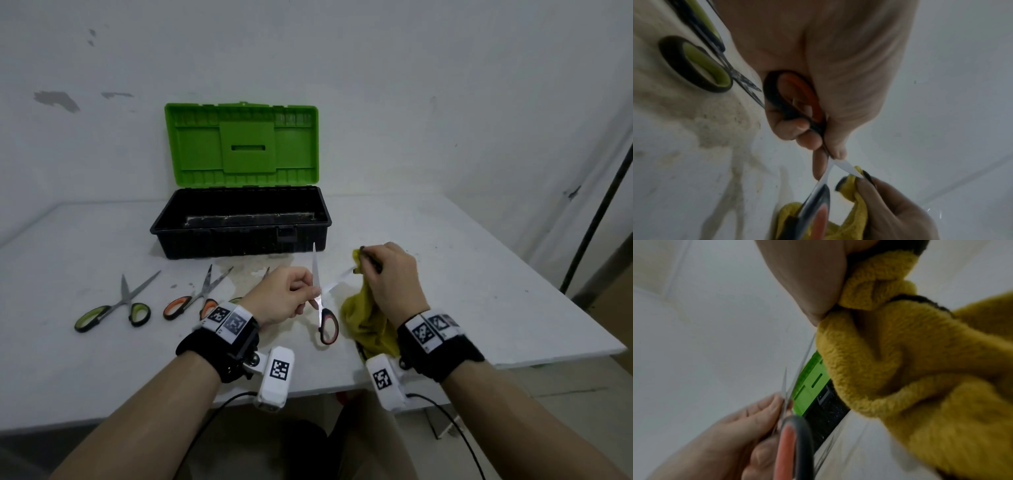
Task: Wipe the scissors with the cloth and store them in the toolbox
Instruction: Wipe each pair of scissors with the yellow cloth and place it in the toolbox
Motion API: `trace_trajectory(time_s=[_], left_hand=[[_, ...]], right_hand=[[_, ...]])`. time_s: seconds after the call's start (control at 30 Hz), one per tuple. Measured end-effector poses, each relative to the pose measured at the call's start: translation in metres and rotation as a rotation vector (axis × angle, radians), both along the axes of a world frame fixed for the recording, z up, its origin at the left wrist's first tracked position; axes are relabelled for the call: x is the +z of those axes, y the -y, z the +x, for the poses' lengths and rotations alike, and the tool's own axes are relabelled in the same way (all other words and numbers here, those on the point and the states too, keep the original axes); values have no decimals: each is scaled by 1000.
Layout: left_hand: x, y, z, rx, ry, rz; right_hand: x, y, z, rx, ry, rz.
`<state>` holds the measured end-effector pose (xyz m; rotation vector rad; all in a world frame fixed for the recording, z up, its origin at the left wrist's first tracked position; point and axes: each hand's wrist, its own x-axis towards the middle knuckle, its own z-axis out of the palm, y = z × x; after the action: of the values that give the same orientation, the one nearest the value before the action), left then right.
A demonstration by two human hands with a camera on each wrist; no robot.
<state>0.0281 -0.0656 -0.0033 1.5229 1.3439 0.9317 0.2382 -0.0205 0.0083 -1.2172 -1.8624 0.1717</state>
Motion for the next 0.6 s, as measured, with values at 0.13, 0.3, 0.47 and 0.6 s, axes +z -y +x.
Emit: trace_trajectory(time_s=[0.13,0.3,0.47,0.6], left_hand=[[-2,-2,-3,22,-19,24],[0,-4,5,24,-120,87],[1,0,6,21,-237,150],[1,0,6,52,-268,150]], right_hand=[[8,6,6,-29,-32,11],[-4,36,-23,168,65,5],[-9,23,-21,105,118,-50],[-2,6,-9,-16,92,-97]])
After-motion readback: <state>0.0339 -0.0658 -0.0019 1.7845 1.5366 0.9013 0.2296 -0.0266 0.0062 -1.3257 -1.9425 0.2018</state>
